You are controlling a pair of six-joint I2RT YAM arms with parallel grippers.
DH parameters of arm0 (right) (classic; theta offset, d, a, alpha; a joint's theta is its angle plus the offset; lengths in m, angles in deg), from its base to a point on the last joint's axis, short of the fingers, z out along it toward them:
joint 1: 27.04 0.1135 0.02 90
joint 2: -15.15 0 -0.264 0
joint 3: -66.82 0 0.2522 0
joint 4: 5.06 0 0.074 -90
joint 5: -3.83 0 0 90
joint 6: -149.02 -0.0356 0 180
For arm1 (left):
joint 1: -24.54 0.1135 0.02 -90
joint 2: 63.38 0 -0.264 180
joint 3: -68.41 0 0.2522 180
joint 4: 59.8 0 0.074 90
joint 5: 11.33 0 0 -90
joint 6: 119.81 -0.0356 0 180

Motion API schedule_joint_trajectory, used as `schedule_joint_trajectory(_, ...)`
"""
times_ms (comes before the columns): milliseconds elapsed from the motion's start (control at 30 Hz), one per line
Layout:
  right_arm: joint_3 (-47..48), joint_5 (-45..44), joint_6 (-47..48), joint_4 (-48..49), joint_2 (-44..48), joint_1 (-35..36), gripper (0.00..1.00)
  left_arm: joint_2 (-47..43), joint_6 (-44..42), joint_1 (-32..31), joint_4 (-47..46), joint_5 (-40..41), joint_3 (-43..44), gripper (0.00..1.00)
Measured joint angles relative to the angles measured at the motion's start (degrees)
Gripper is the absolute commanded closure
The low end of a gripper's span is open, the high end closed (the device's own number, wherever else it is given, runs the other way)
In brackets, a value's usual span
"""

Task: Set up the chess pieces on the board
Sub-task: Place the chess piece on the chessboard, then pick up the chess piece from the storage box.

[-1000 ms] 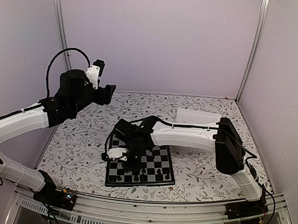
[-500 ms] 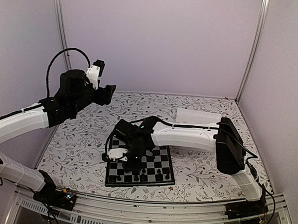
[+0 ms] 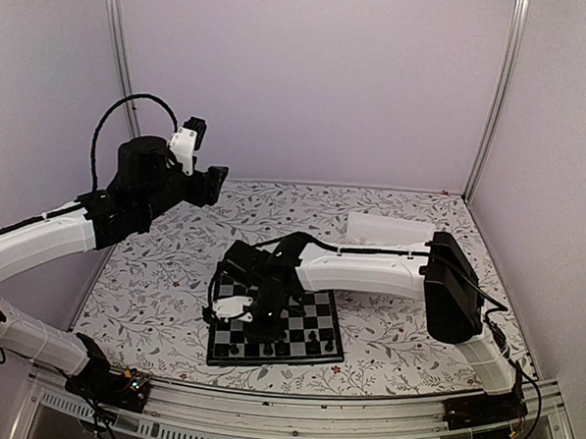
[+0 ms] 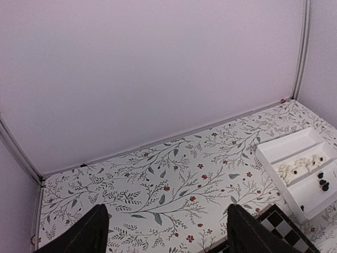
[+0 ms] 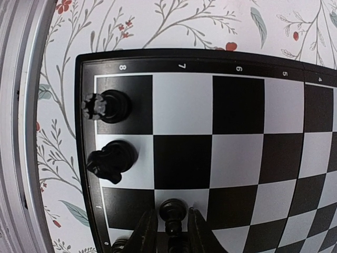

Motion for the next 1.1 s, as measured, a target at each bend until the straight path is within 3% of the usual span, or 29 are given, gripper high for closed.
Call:
schedule_joint_trajectory(433,1.92,0.24,0.11,-1.11,1.55,-0.72,0.61,0.7,-0.13,0.0,-0.02,-0.85,0.0,0.21)
schedule_joint_trajectory(633,3.61,5.11,0.24,-2.38,9.05,-4.46,0.59,2.27,-0.2,0.02,-0.04,-2.93,0.0,0.24)
schedule_joint_trajectory(800,-5.4,7.52,0.17,0.33,21.29,-13.86,0.64,4.85,-0.22,-0.44,0.09,-7.78,0.22,0.31)
schedule_joint_trajectory(933,-18.05,8.96,-0.31,3.56,29.97,-27.67,0.7,8.72,-0.5,-2.67,1.55,-12.52,2.95,0.38)
schedule_joint_trajectory(1100,-31.12,9.51,-1.07,7.98,33.03,-44.37,0.76,14.25,-0.13,-6.43,2.75,-19.06,8.33,0.39)
